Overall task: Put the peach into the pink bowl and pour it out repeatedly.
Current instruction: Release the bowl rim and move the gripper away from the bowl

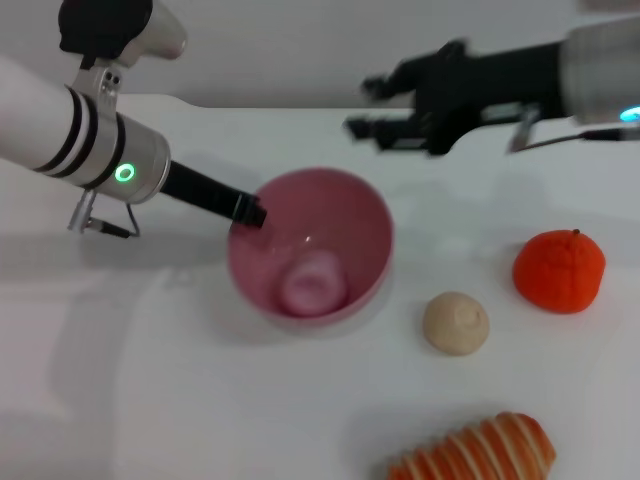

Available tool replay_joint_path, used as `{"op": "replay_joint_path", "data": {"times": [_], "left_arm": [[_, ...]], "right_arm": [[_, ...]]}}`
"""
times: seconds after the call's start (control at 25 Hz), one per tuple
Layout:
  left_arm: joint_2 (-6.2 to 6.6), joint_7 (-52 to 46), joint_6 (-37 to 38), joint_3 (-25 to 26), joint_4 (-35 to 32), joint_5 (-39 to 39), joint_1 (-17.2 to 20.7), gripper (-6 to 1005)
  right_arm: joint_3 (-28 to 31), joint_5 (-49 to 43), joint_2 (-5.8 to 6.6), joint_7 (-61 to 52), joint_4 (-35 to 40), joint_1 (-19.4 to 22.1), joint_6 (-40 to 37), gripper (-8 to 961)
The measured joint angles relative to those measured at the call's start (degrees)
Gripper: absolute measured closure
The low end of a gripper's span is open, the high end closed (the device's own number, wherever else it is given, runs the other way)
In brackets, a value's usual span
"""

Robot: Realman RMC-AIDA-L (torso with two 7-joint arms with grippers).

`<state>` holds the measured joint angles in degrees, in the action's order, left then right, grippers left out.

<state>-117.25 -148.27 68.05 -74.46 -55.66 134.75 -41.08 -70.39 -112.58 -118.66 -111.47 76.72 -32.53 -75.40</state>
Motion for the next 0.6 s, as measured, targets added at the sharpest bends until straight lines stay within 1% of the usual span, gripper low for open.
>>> {"op": "replay_joint_path", "data": {"times": [0.04, 0.08, 0.12, 0.28, 0.4, 0.6], "left_arm": [[0.00, 0.0, 0.0, 0.0, 0.0, 0.0, 0.0, 956], [0.59, -0.8, 3.2, 0.1, 0.1, 0.5, 0.0, 957], [0.70, -1.2, 5.2, 0.1, 0.1, 2.6, 0.0, 957], [0.57, -2.3, 5.8, -0.1, 0.7, 5.9, 0.4, 957], [0.36, -2.7, 5.8, -0.1, 1.4, 6.8, 0.9, 957], [0.20, -2.7, 5.8, 0.0, 1.9, 6.9, 1.3, 957]], "right_arm": [[2.4, 2.6, -0.01, 2.1, -0.9, 0.9, -0.2, 473], [4.9, 5.6, 0.01, 4.4, -2.0, 1.7, -0.3, 473], [7.1, 8.5, 0.01, 6.5, -3.3, 2.5, -0.4, 473], [15.0, 21.5, 0.14, 17.8, -10.2, 6.0, -0.7, 473], [18.0, 25.8, 0.15, 22.0, -13.6, 7.7, -1.2, 473], [20.3, 27.6, 0.18, 24.1, -17.6, 8.3, -1.2, 473]]}}
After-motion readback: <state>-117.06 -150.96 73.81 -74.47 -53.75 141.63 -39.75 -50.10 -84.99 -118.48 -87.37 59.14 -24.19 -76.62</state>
